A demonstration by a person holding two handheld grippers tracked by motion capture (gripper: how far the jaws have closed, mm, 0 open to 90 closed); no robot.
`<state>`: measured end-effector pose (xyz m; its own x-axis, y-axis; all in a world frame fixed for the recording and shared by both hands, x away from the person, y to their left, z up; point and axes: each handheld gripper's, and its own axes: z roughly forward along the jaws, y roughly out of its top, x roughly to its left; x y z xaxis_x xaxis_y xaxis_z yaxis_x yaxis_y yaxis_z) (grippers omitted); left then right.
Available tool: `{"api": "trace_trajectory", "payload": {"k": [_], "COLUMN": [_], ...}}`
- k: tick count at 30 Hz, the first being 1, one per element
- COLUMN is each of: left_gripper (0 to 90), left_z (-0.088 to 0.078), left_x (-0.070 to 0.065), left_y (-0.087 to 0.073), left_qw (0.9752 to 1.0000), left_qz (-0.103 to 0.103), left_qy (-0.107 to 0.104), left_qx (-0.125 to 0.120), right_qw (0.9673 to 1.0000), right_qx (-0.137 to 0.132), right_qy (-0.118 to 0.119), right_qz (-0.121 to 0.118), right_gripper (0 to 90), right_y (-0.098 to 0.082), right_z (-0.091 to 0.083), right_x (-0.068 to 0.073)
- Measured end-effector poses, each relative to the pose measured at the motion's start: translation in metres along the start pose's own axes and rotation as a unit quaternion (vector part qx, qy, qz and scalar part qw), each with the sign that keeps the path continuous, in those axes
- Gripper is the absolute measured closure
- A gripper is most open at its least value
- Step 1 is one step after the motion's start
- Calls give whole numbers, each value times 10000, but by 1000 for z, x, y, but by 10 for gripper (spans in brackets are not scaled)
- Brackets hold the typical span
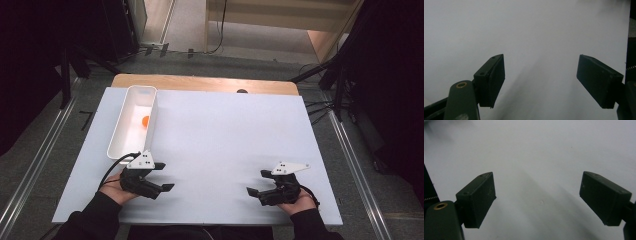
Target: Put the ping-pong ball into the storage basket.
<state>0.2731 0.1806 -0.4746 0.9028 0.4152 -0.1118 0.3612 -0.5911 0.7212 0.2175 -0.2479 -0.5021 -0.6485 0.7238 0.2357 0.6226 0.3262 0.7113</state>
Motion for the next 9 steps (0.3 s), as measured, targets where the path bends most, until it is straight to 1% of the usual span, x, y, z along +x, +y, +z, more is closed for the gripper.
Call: {"api": "trace_trajectory", "payload": {"k": [7,8,9], "left_gripper": [232,232,232], "left_z": [1,1,3], "left_x": [0,0,0], "left_y": [0,-1,-2], "left_qw": [10000,10000,9998], "left_qz": [10,33,80], "left_qy": [-25,-29,-92], "left_qx": [31,72,172], "right_qw": [10000,10000,10000], "right_qx": [3,6,4], "right_qy": [-1,-5,-4], "right_qz": [-11,-9,-5], "right_gripper": [120,119,120], "right_y": [0,0,0], "right_z": [0,0,0], "right_x": [0,0,0]}}
